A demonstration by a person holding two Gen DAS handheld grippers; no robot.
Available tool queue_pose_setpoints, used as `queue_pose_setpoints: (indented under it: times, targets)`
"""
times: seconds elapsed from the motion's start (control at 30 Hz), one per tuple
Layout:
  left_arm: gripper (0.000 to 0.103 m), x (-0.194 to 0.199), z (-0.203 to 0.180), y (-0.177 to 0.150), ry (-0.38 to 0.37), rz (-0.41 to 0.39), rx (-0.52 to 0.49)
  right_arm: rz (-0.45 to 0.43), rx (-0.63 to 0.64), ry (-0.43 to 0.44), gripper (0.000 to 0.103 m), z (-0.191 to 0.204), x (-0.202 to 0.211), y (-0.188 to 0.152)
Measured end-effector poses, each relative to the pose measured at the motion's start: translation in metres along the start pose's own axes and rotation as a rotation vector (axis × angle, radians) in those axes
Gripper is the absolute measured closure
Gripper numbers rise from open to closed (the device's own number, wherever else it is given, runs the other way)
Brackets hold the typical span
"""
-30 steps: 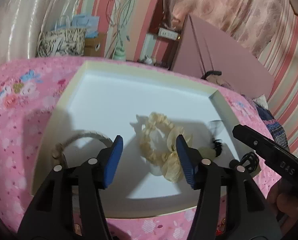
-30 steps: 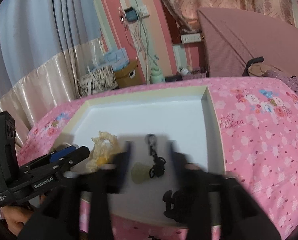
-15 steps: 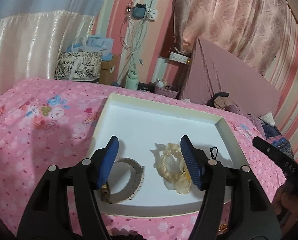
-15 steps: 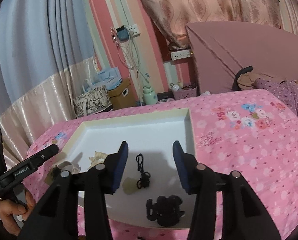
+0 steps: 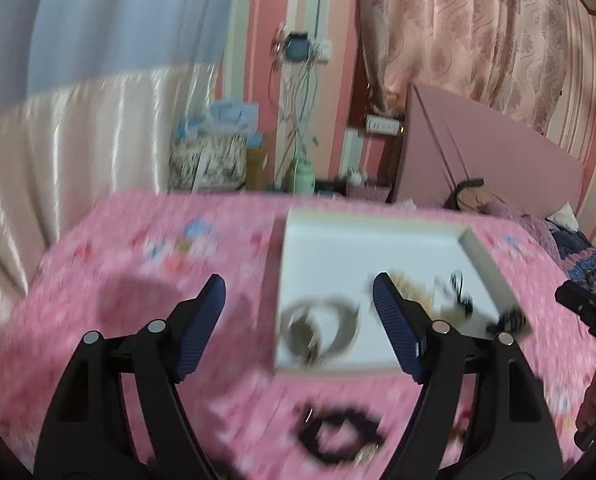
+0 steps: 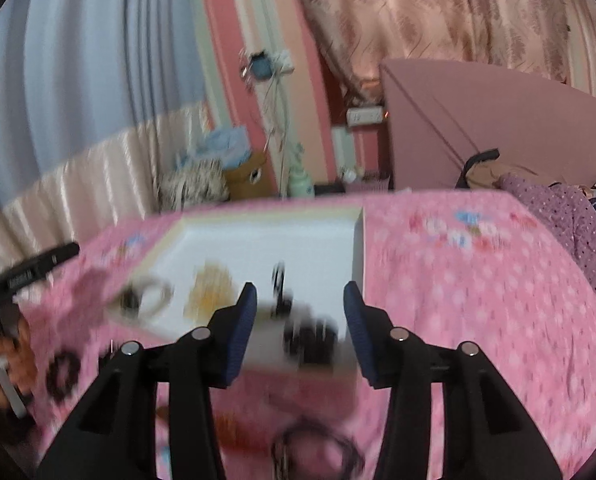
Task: Organize jewelry
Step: 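Withdraw both tools from the tray back over the bedspread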
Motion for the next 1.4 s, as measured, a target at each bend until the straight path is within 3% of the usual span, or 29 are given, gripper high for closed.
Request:
queue_pose_setpoints:
  times: [0.23, 0.5, 0.57, 0.63, 0.77, 1.0, 1.23, 1.3, 1.33, 1.4]
  targets:
    - [0.027, 0.03, 0.017, -0.067, -0.002, 0.049, -0.008, 0.157, 0.07, 0.091, 0.067, 0.032, 0.005, -0.078]
    - [0.026, 0.029, 0.016, -0.094, 0.003, 0.069, -0.021, 0.25, 0.1, 0.071, 0.073, 0.042, -0.019, -0.108]
    - [0.026, 0.025, 0.014, -0.1, -0.001, 0.082, -0.023, 0.283, 0.109, 0.051, 0.088, 0.041, -0.024, -0.117]
    - [0.026, 0.022, 0.012, -0.107, -0.003, 0.096, -0.03, 0.278, 0.106, 0.06, 0.097, 0.04, -0.02, -0.116]
    - [0.024, 0.023, 0.012, -0.109, -0.012, 0.089, -0.022, 0.231, 0.073, 0.084, 0.1, 0.034, 0.0, -0.109]
    - [0.024, 0.023, 0.012, -0.111, -0.019, 0.095, -0.019, 0.134, -0.003, 0.157, 0.1, 0.025, 0.036, -0.082]
    - [0.024, 0.02, 0.01, -0.112, -0.014, 0.102, -0.028, 0.222, 0.023, 0.091, 0.096, 0.024, 0.007, -0.101]
    - [0.024, 0.019, 0.011, -0.113, -0.011, 0.104, -0.028, 0.237, 0.025, 0.068, 0.083, 0.025, -0.003, -0.107]
    - [0.023, 0.019, 0.01, -0.113, -0.011, 0.106, -0.027, 0.239, 0.022, 0.067, 0.068, 0.025, -0.006, -0.109]
    - [0.023, 0.018, 0.01, -0.114, -0.01, 0.109, -0.028, 0.241, 0.014, 0.075, 0.066, 0.026, -0.01, -0.109]
Point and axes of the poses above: each gripper's, at about its wrist camera, not at the fingertips, and x roughly against the way its jaws point, z to its left, y to its top, the point moved 8 cm from there along -x, roughly the way its jaws point, and after that the axes turned 3 degrees about -x, right-handed, at the moved point
